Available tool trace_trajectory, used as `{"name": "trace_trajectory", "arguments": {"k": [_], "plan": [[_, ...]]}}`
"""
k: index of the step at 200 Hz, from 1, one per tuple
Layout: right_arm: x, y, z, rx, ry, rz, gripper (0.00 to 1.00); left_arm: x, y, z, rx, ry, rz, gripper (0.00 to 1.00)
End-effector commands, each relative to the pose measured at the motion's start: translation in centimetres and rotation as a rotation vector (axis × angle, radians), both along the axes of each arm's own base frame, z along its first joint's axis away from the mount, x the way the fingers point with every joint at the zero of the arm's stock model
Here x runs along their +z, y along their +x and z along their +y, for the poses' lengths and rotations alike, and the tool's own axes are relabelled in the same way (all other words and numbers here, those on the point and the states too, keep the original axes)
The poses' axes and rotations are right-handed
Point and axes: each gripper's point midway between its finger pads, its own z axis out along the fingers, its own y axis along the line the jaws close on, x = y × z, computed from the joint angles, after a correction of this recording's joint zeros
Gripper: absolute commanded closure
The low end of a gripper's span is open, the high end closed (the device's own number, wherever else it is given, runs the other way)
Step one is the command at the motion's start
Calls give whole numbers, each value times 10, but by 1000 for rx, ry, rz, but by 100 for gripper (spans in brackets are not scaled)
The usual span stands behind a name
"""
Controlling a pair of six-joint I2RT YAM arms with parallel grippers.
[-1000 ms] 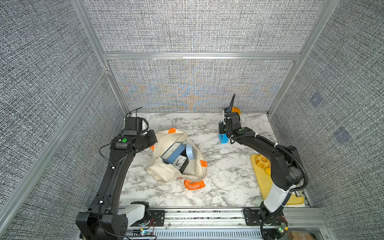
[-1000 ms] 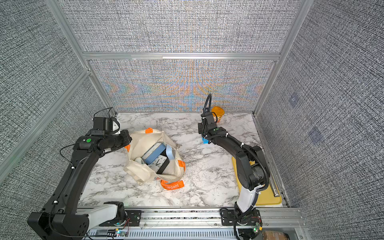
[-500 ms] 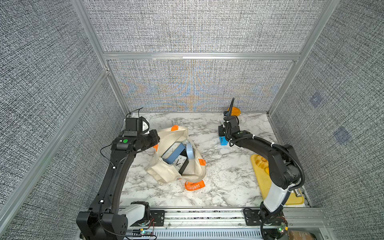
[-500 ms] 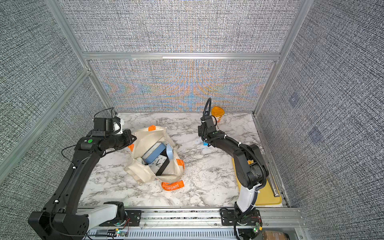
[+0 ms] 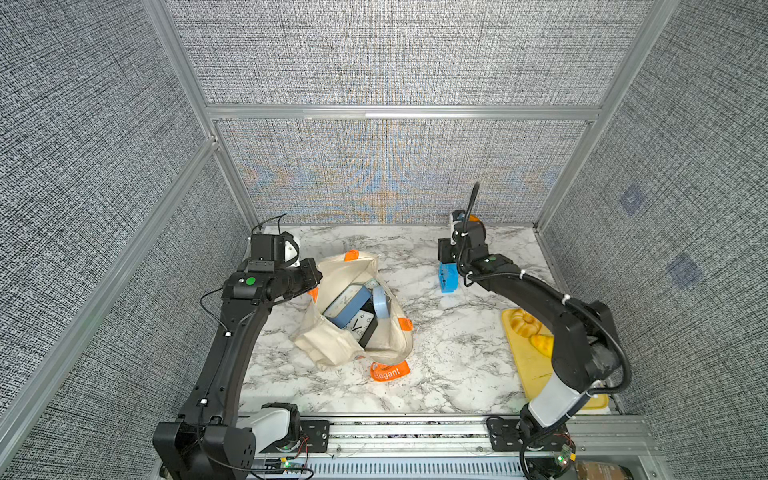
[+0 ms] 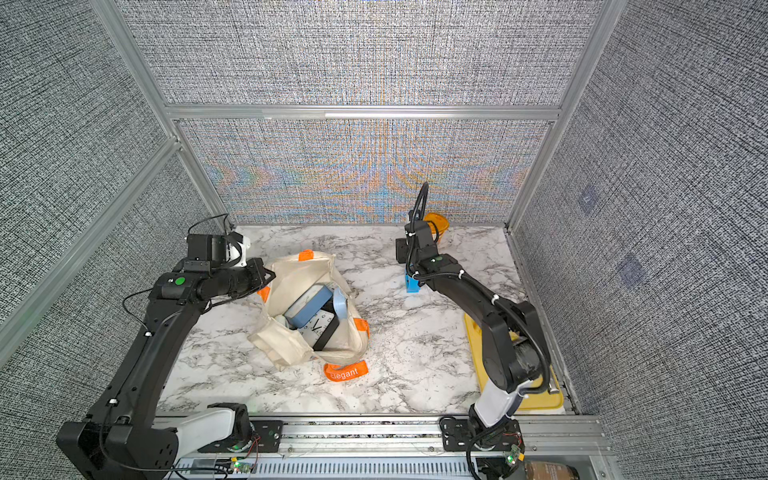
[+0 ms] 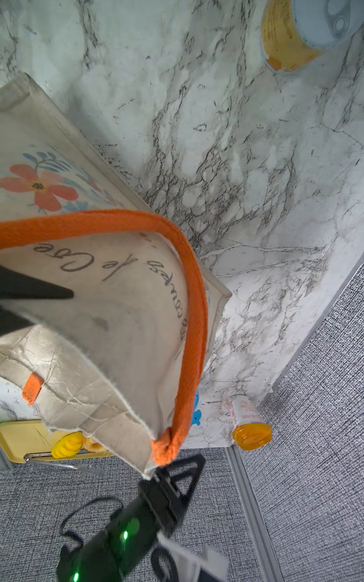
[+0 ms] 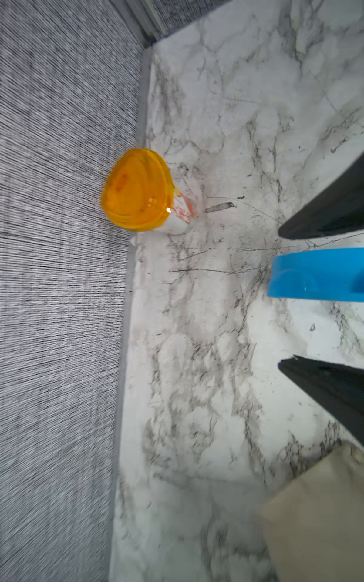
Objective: Take the alarm clock out of the canvas bag
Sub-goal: Place the alarm at the center of the board, then pick up the alarm from the canvas bag.
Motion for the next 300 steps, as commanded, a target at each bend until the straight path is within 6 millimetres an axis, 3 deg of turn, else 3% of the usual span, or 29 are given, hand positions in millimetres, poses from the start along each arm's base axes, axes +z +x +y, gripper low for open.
{"name": "trace_trajectory", "arguments": {"k": [1,22,49,74,99,152,179,239,300], "plan": [[43,-25,13,19,124,2,35,4,-6,-11,-72,6,-63,100],[86,-71,53,121,286,52,35,-3,-16,-16,-95,-3,-70,100],[113,-145,112,268,427,195,35,-9,-27,-22,-110,-9,-64,100],[102,-199,150,308,569,405,35,-12,-34,-22,-112,-8,-58,100],[78,-224,172,311,602,538,35,-13,-41,-22,-125,-9,-49,100],[37,-236,218,272,736,730,35,-9,-58,-21,-145,-2,-31,100],[8,-238,231,180,737,778,35,-7,-65,-24,-143,-36,-29,100],[-39,-223,245,-6,805,737,21,-10,-76,-27,-139,-80,-30,100],[-66,-193,284,-9,909,611,20,-8,-75,-30,-134,-101,-41,100]]}}
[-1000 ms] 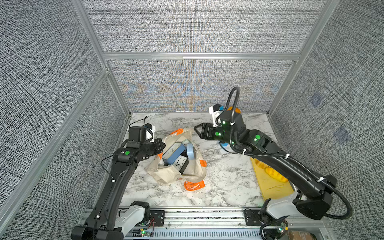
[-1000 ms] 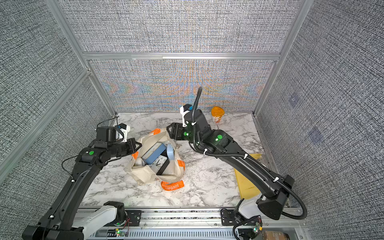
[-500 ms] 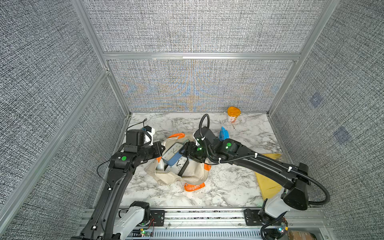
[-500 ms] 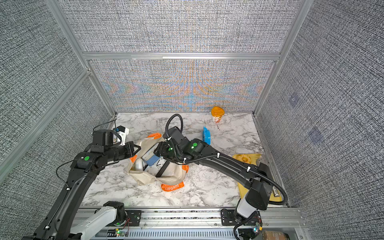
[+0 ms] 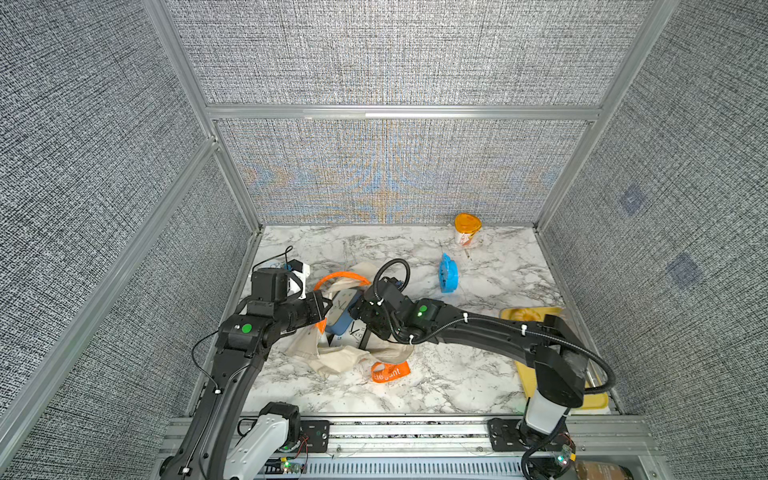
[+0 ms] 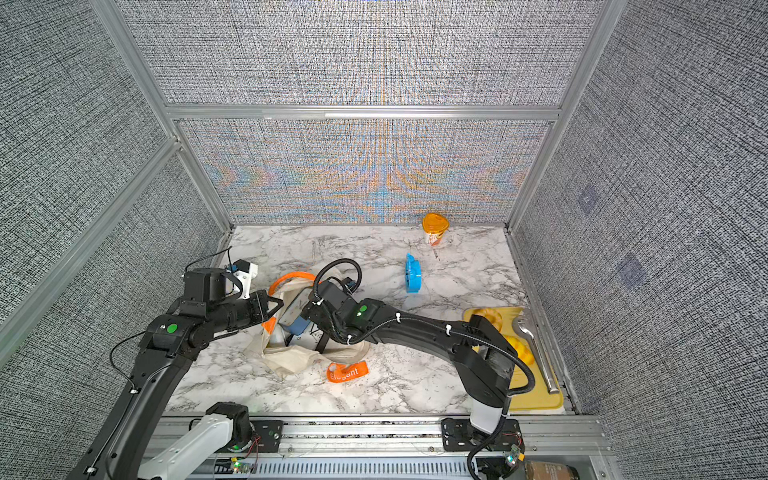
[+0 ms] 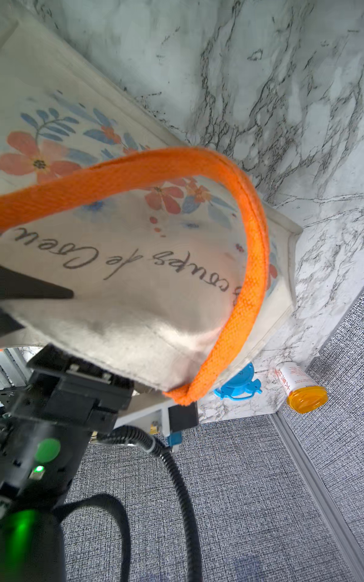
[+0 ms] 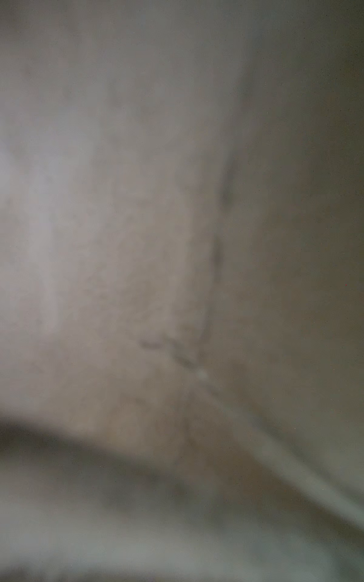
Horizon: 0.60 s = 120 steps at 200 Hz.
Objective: Take the alarm clock out of the canvas bag
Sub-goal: Pick up the alarm from the canvas bag.
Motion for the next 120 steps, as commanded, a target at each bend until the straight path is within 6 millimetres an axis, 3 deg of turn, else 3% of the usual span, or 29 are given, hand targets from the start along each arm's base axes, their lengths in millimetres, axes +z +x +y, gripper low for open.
{"name": "trace_trajectory", "arguments": {"k": [1,26,48,73,120], "plan": [[13,20,16,-73,89,-71,20,5,-1,-4,-13,-32,-6,100],[14,22,22,-77,100,-96,20,3,1,-5,-6,-33,0,100],[40,10,18,-26,40,-197,20,3,7,-6,1,-42,6,100],[62,-8,1,39,-3,-259,21,9,15,-6,14,-46,-12,100],[81,-36,-25,240,-171,-385,24,15,23,-8,9,-43,-24,100]]}}
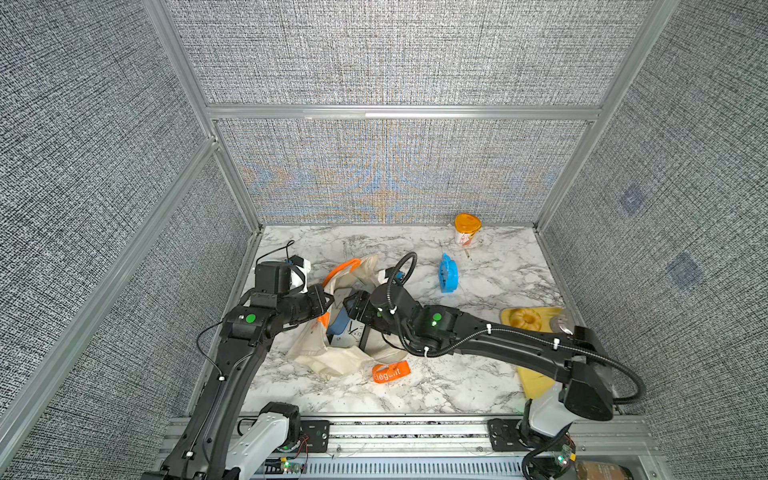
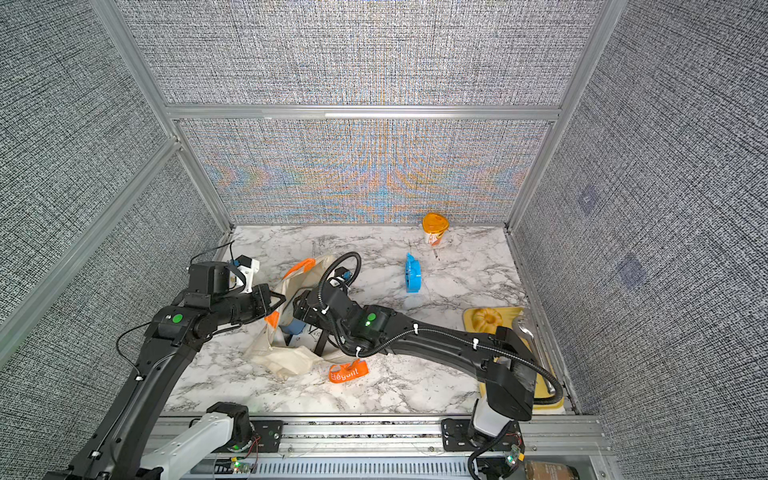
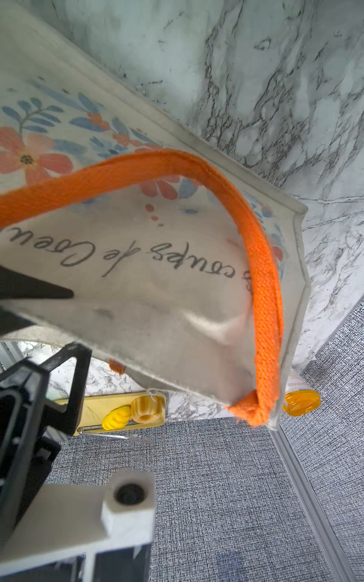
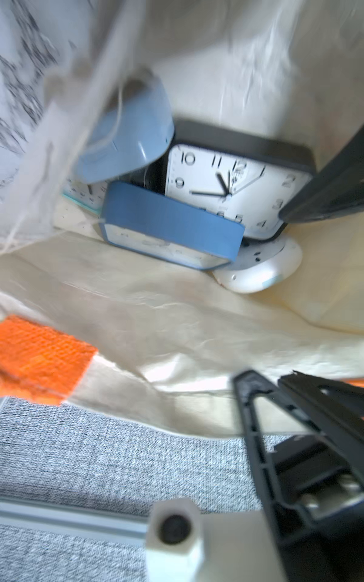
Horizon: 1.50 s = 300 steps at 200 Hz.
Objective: Take the alarm clock out of the canvas bag
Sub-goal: Pick up the alarm from the canvas bag.
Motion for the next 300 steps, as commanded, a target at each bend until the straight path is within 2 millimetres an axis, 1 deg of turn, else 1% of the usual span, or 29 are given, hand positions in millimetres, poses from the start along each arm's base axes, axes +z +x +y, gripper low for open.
{"name": "trace_trajectory", "arguments": {"k": [1,18,28,37,49,61,79,81,82,86,87,88,89,101,109,129,154,186,202,216,232,249,265,285,300], "plan": [[0,-10,-14,116,-185,-116,24,14,8,-4,-13,-21,-58,100],[4,-18,-12,257,-292,-200,24,14,7,-4,-14,-19,-59,100],[0,-22,-14,329,-358,-243,24,14,6,-4,-14,-16,-56,100],[-8,-29,-14,410,-395,-278,25,14,6,-3,-15,-13,-57,100],[-14,-32,-18,466,-433,-327,25,16,6,-3,-16,-10,-61,100],[-19,-37,-13,543,-421,-360,25,17,7,-3,-18,-8,-62,100],[-32,-31,-5,568,-432,-326,25,21,9,-4,-20,-13,-66,100],[-30,-31,-3,570,-426,-323,25,21,9,-4,-20,-13,-67,100],[-34,-31,-3,573,-431,-316,24,22,9,-4,-19,-14,-68,100],[-38,-29,1,577,-433,-304,24,22,10,-4,-18,-15,-69,100],[-35,-29,2,577,-425,-306,24,23,10,-4,-19,-16,-69,100],[-38,-29,3,580,-430,-299,24,23,10,-4,-18,-16,-69,100],[-35,-29,4,578,-422,-303,24,23,10,-4,-18,-16,-69,100],[-39,-28,19,589,-390,-274,24,25,11,-4,-17,-18,-77,100],[-42,-27,29,578,-361,-247,23,26,11,-4,-15,-16,-80,100],[-60,-20,45,530,-335,-157,22,26,10,-4,-20,-11,-81,100],[-81,-5,49,434,-308,-5,20,22,8,-4,-26,-7,-74,100],[-95,12,58,326,-209,102,19,14,7,-5,-31,-13,-62,100],[-105,20,56,264,-212,136,19,12,7,-5,-33,-14,-60,100],[-113,26,50,187,-214,171,19,11,7,-6,-37,-12,-60,100],[-114,32,46,137,-209,163,18,9,6,-6,-40,-12,-58,100],[-112,40,48,113,-190,142,18,6,4,-7,-48,-15,-54,100],[-110,47,55,113,-163,124,18,3,2,-8,-60,-21,-60,100],[-114,52,62,113,-167,121,18,-1,0,-9,-67,-24,-65,100],[-122,54,64,101,-167,139,19,-4,-1,-9,-73,-25,-66,100]]}}
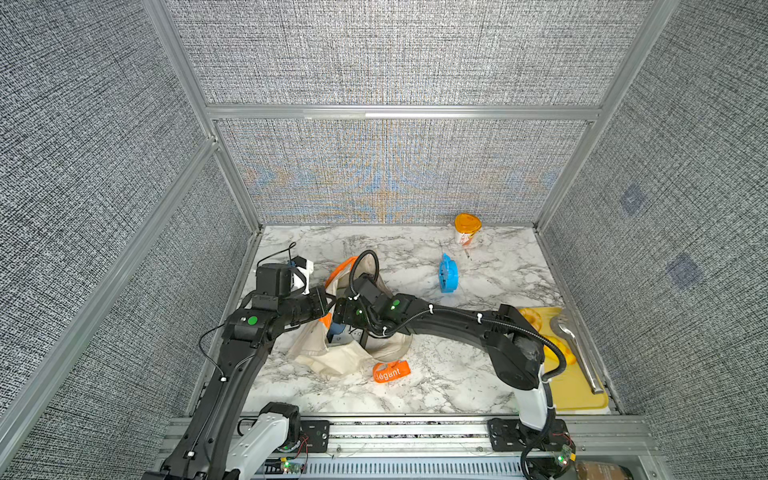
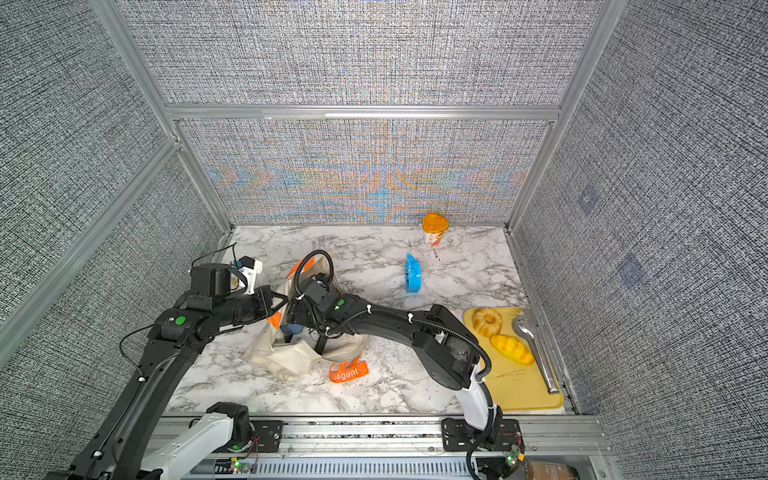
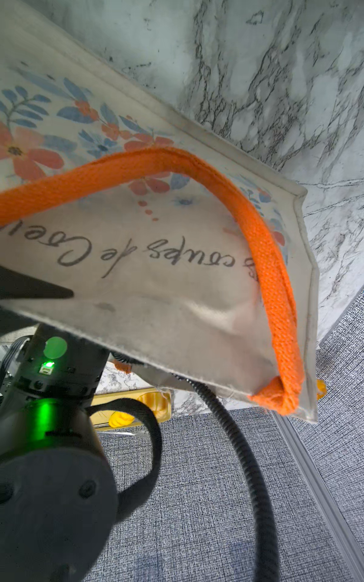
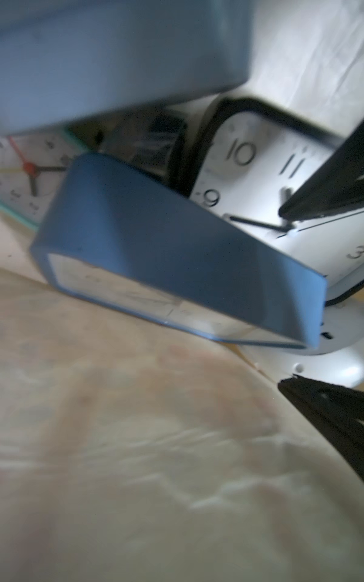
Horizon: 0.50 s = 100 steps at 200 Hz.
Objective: Take the alarm clock out of the canvas bag
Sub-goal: Pick up the alarm from the canvas bag.
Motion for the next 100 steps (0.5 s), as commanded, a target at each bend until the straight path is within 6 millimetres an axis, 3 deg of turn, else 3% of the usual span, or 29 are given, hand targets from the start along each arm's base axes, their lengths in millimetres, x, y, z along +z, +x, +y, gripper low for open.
{"name": "trace_trajectory", "arguments": {"k": [1,64,100], "plan": [[-2,8,6,-38,24,3,19,3,1,-4,-31,-13,-38,100],[-23,18,18,-51,46,17,26,-2,-3,-4,-28,-19,-35,100],[-25,20,27,-29,63,-7,39,-2,-4,-3,-27,-18,-40,100]]}}
